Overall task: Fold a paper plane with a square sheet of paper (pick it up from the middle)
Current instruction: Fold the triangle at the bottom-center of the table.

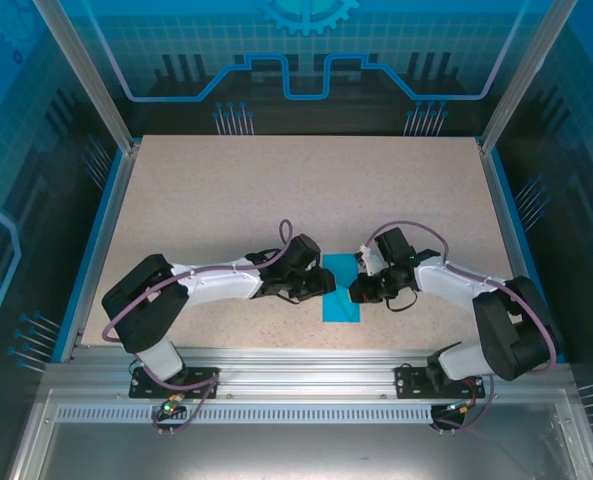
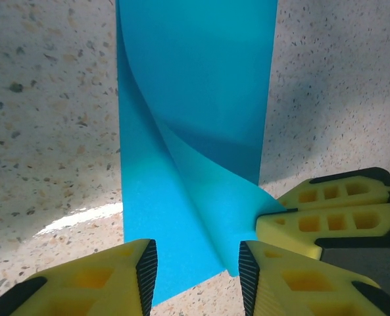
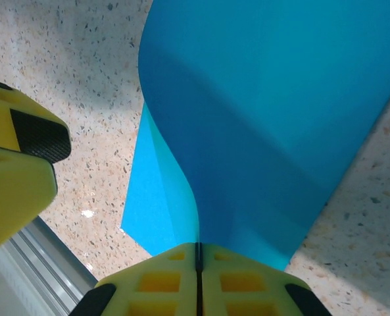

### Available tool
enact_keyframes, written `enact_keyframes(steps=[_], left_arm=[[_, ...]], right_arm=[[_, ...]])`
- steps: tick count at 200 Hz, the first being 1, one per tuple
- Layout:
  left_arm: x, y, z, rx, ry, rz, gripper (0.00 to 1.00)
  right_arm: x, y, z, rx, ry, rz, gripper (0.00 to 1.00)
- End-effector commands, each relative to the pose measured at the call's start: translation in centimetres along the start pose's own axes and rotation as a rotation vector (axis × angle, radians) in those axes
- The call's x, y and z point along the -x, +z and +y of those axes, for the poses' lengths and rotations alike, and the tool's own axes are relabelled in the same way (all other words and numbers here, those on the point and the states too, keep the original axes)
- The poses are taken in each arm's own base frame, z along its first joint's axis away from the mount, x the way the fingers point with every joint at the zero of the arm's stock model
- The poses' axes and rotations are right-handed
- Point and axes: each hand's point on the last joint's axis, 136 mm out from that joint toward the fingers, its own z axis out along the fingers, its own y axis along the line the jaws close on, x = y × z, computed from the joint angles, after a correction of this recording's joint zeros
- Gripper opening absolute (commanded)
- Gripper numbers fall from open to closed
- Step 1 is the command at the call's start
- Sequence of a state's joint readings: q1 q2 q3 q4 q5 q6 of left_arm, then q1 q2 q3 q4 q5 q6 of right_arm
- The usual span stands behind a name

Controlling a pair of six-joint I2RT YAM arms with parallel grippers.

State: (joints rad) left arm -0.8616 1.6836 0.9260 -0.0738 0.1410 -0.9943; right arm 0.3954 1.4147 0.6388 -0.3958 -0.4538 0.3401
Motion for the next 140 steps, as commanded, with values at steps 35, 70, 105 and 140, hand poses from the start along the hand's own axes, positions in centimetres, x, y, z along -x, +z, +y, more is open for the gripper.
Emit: enact_keyframes(steps=[35, 70, 105, 140], left_arm=[[0.3, 0.8, -2.7, -0.066, 0.015, 0.002, 0.37], [0.6, 2.0, -2.6, -0.055, -0.018, 0.008, 0.30], [0.7, 3.3, -2.5, -0.063, -0.052, 0.016, 0.28], [0.7, 3.9, -2.0, -0.050, -0.070, 0.015, 0.27]], right_arm=[[0.9, -0.6, 0.0, 0.008, -0.010, 0.016, 0.10], [0.9, -0.5, 0.1, 0.015, -0.009, 0.016, 0.15], [0.7, -0.6, 0.1, 0.016, -0.005, 0.015, 0.15], [0.2, -0.6, 0.1, 0.024, 0.014, 0.013, 0.23]])
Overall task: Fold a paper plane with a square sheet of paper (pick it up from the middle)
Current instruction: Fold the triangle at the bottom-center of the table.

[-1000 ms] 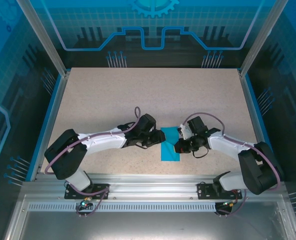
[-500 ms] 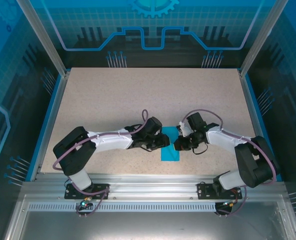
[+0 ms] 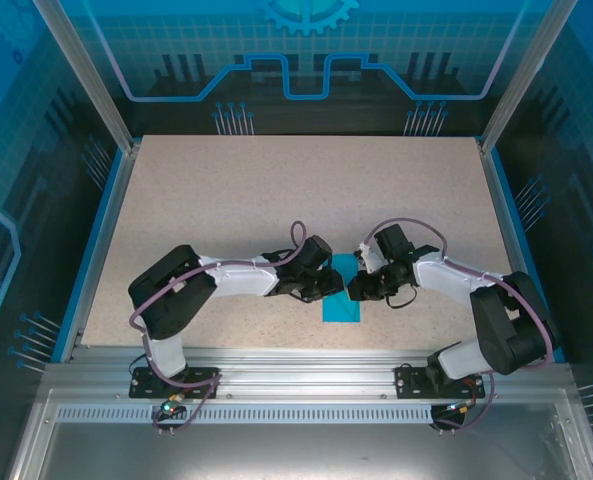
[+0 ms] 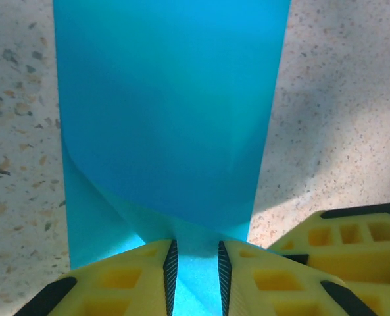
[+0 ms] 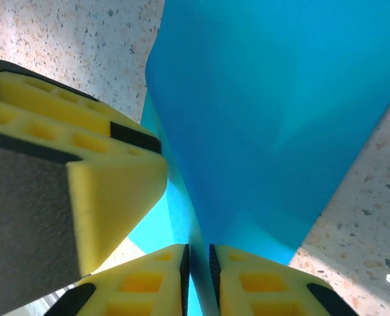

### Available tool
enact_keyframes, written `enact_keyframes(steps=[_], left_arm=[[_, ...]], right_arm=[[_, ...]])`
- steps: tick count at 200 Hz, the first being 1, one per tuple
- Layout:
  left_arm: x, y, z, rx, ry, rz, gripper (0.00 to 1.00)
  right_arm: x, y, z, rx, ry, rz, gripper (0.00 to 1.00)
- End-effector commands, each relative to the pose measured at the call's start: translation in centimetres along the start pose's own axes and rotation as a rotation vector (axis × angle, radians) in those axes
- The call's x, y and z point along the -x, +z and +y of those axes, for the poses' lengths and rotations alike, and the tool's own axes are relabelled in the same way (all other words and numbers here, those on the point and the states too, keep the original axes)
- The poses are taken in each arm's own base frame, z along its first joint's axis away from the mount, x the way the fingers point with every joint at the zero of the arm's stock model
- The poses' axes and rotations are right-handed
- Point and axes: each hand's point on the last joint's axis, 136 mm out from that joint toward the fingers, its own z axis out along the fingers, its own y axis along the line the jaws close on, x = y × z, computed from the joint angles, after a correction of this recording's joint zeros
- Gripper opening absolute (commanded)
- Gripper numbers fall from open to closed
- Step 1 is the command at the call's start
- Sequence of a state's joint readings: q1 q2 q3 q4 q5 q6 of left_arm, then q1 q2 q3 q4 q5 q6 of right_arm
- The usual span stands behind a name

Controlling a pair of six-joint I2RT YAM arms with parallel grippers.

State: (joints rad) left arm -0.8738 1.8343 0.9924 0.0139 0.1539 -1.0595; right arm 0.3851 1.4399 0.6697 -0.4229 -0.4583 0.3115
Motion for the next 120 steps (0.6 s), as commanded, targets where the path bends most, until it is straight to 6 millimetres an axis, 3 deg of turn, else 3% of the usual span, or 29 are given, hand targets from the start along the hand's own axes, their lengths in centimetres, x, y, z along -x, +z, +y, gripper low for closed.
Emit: enact_keyframes(steps=[1, 33, 78, 93, 120], left_arm=[[0.3, 0.2, -1.4, -0.041, -0.014, -0.002, 0.27], [0.4, 0.1, -1.3, -0.037, -0.017, -0.011, 0.27], [0.4, 0.1, -1.3, -0.037, -0.018, -0.010, 0.27], [0.4, 0.1, -1.3, -0.035, -0.018, -0.010, 0.27], [0.4, 0.1, -1.3, -0.036, -0.017, -0.010, 0.27]], right_arm=[[-0.3, -0.5, 0.2, 0.026, 0.024, 0.001, 0.24], [-1.0, -0.7, 0.3, 0.034, 0.048, -0.012, 0.35], [-1.8, -1.0, 0.0, 0.020, 0.076, -0.023, 0.39], [-1.8, -1.3, -0.5, -0.013, 0.080, -0.034, 0.36], [-1.5, -1.2, -0.5, -0.017, 0.070, -0.033, 0.23]])
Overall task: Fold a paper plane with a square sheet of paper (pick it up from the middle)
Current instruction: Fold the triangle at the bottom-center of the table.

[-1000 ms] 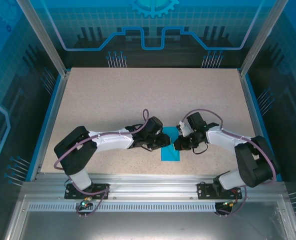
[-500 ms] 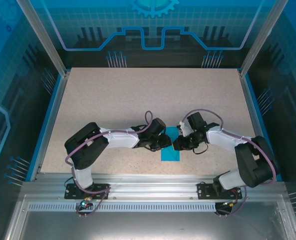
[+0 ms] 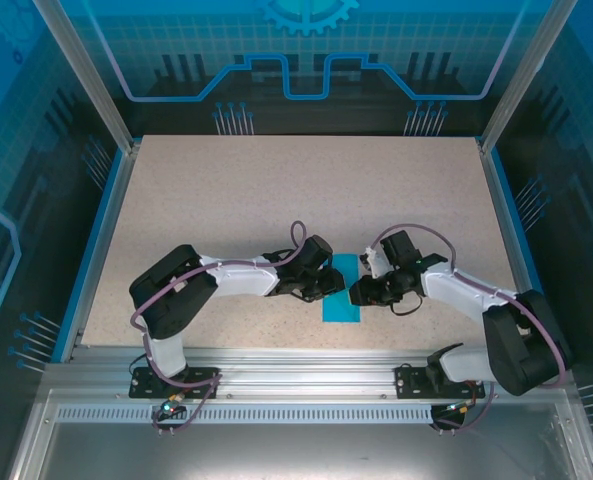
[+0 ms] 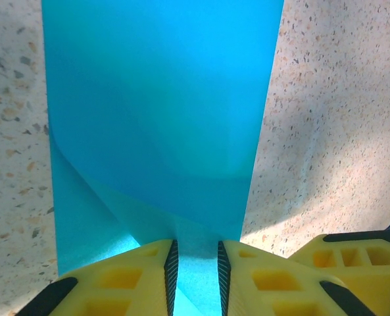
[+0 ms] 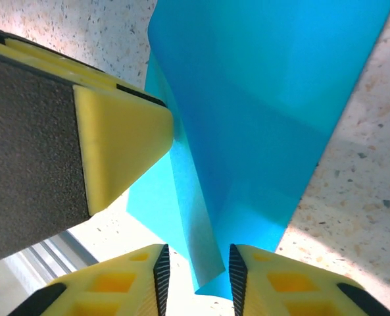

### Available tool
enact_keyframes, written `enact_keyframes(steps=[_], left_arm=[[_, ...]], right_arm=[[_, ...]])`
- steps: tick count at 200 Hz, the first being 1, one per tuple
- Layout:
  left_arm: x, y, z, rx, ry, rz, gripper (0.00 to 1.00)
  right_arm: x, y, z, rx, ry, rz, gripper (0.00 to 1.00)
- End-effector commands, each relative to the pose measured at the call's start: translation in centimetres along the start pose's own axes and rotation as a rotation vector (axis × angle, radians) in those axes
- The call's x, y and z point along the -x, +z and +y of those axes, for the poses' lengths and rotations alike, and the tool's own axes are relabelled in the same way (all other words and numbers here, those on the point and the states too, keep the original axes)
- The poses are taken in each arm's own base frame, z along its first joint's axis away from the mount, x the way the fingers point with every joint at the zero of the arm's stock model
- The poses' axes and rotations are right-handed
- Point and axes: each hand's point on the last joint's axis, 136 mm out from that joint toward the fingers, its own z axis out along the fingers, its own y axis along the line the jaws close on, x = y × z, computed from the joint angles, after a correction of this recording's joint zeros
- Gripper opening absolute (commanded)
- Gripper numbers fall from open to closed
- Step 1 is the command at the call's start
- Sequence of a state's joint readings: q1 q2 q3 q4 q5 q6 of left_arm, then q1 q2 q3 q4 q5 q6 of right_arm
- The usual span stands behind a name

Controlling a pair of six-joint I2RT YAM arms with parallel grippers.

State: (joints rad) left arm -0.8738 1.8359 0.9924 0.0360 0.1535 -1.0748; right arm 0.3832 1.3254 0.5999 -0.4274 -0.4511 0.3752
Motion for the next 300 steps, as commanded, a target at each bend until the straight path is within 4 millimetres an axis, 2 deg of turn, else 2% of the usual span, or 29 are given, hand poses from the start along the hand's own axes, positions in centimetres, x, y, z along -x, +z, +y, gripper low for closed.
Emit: enact_keyframes(steps=[1, 49, 66, 95, 177, 300], left_arm=[[0.1, 0.1, -0.9, -0.018, -0.006, -0.001, 0.27], [0.2, 0.1, -0.9, -0.020, -0.008, -0.001, 0.27], [0.1, 0.1, -0.9, -0.019, -0.007, 0.000, 0.27], [0.1, 0.0, -1.0, -0.021, -0.009, 0.003, 0.28], [-0.1, -0.4, -1.2, -0.025, -0.003, 0.000, 0.31], [0.2, -1.8, -1.2, -0.028, 0.025, -0.039, 0.36]], right_arm=[[-0.1, -0.2, -0.6, -0.020, 0.026, 0.003, 0.23], [0.8, -0.3, -0.3, -0.012, 0.006, -0.010, 0.13], [0.7, -0.2, -0.4, -0.010, 0.001, -0.001, 0.07], [0.6, 0.2, -0.7, -0.016, -0.003, 0.024, 0.03], [0.1, 0.5, -1.3, -0.035, 0.004, 0.039, 0.03], [0.8, 0.6, -1.2, -0.031, -0.005, 0.051, 0.04]])
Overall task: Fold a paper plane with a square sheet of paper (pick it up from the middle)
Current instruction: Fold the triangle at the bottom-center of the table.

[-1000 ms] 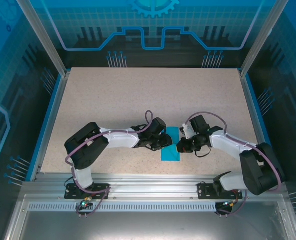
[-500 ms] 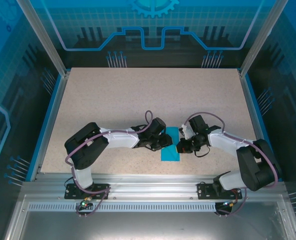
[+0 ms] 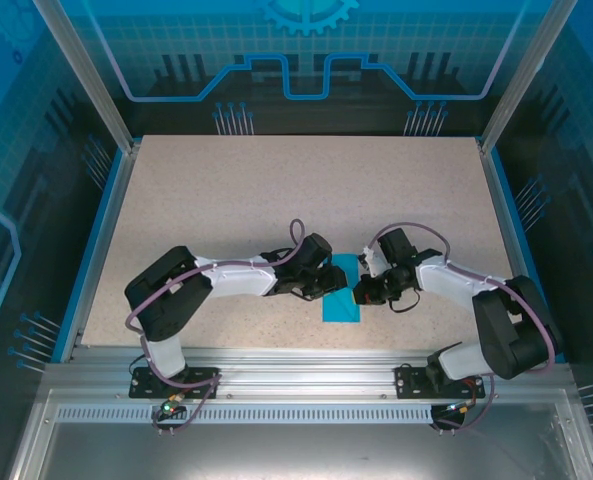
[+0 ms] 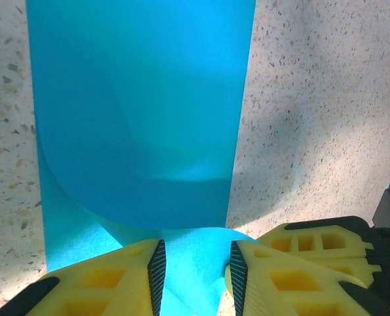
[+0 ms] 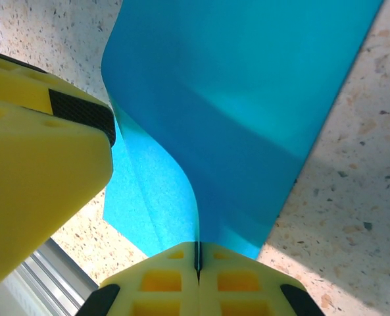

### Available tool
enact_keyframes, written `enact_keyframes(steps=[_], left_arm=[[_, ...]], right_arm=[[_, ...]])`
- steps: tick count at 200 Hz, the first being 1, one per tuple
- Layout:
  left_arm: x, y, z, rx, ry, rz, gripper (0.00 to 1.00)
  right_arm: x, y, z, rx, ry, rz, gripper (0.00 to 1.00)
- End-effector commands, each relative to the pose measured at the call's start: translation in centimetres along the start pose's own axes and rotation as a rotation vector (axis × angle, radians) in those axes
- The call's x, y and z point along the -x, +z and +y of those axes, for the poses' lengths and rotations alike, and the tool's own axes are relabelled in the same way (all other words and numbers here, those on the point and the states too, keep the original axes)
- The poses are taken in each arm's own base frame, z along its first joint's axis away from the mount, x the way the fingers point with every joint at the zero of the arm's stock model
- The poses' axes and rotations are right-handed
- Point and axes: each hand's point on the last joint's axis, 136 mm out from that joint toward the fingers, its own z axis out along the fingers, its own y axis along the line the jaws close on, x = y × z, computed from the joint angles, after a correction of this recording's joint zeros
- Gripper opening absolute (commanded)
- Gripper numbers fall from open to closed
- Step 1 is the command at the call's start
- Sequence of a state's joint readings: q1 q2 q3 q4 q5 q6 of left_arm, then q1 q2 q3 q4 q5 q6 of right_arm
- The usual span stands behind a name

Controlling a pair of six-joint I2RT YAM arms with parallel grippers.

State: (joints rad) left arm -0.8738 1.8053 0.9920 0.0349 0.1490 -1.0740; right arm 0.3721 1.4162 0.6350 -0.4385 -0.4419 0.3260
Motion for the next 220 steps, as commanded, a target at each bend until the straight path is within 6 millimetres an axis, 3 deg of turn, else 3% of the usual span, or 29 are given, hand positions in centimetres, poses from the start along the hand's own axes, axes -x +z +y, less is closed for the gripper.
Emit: enact_keyframes(steps=[1, 68, 108, 220], left_arm=[[0.0, -1.0, -0.4, -0.005, 0.018, -0.024, 0.36], [0.1, -0.7, -0.4, -0.011, 0.012, -0.025, 0.36], [0.1, -1.6, -0.5, -0.018, 0.018, -0.041, 0.36], [0.4, -1.8, -0.1, -0.014, 0.005, -0.063, 0.35]], right_arm=[[0.5, -0.3, -0.2, -0.005, 0.002, 0.006, 0.04], [0.7, -0.2, -0.4, -0.008, 0.005, 0.015, 0.04], [0.2, -0.4, -0.9, -0.036, 0.011, 0.015, 0.05], [1.5, 0.1, -0.9, -0.039, 0.006, 0.033, 0.05]])
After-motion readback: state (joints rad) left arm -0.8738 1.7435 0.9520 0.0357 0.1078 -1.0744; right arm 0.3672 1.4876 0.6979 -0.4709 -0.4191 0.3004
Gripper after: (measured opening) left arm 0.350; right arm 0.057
